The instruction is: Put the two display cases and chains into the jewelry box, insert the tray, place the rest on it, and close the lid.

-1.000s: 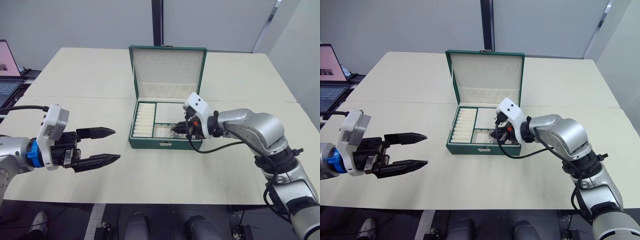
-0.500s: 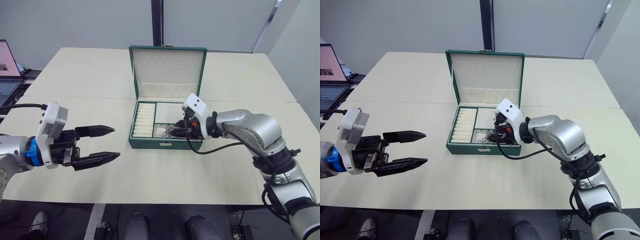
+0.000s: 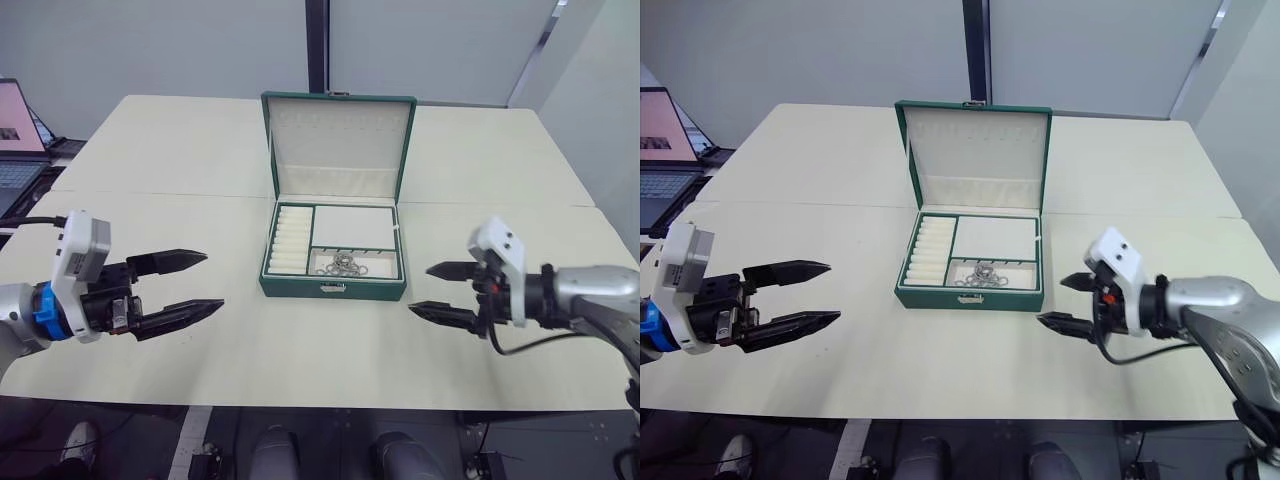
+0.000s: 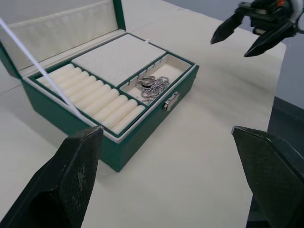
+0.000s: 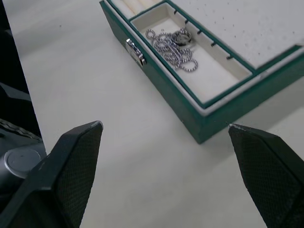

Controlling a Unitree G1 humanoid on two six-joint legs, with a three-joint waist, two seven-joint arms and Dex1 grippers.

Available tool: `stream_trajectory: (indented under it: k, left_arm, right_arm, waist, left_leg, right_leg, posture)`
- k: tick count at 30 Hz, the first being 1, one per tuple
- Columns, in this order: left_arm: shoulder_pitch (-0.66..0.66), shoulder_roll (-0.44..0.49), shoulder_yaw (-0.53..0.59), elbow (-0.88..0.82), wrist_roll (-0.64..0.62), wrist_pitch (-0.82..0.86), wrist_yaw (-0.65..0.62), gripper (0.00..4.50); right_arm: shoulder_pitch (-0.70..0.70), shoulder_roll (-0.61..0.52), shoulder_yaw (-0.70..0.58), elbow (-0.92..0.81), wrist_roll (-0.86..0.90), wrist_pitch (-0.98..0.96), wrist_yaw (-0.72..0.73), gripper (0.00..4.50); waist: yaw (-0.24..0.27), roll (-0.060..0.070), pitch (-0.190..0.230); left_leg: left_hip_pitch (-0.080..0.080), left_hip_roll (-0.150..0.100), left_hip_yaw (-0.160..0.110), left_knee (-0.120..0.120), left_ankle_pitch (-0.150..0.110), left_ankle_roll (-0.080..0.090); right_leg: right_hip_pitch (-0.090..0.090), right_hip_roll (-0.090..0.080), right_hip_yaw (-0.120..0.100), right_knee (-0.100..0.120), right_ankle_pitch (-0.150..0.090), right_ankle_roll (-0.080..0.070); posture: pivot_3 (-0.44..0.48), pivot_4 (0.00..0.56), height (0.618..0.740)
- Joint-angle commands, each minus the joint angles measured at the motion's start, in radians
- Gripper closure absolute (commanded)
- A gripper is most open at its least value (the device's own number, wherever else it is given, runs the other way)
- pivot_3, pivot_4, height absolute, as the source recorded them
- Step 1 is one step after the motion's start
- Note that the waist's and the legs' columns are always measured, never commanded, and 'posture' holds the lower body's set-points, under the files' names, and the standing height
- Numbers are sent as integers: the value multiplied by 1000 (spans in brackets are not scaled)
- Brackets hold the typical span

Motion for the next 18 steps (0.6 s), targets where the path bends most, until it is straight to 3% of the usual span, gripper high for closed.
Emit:
stream_trajectory:
  k: [1,8,18]
  left_arm:
    - [31,-11,45,12,24,-34,1,0]
    - [57,-42,63,38,29,-55,11,0]
    - [100,-42,91,39,34,-71,7,0]
  right_arm:
    - [123,-3,-111,-78,47,-68,23,31]
    - [363,14,-157,-86,23,-247,50,31]
    - [431,-12,-136,-36,16,-356,57,31]
  waist:
    - [2,0,0]
    - [2,-1,0]
    - [2,-1,-1]
  left_leg:
    - [0,0,0,0,0,0]
    - [3,-1,-3,2,0,0]
    - [6,-1,-3,1,0,0]
  right_leg:
    - [0,0,0,0,0,0]
    - [6,0,-3,-1,0,0]
    - [8,0,-2,-1,0,0]
  posture:
    - [0,150,740]
    - [0,150,740]
    - [0,150,740]
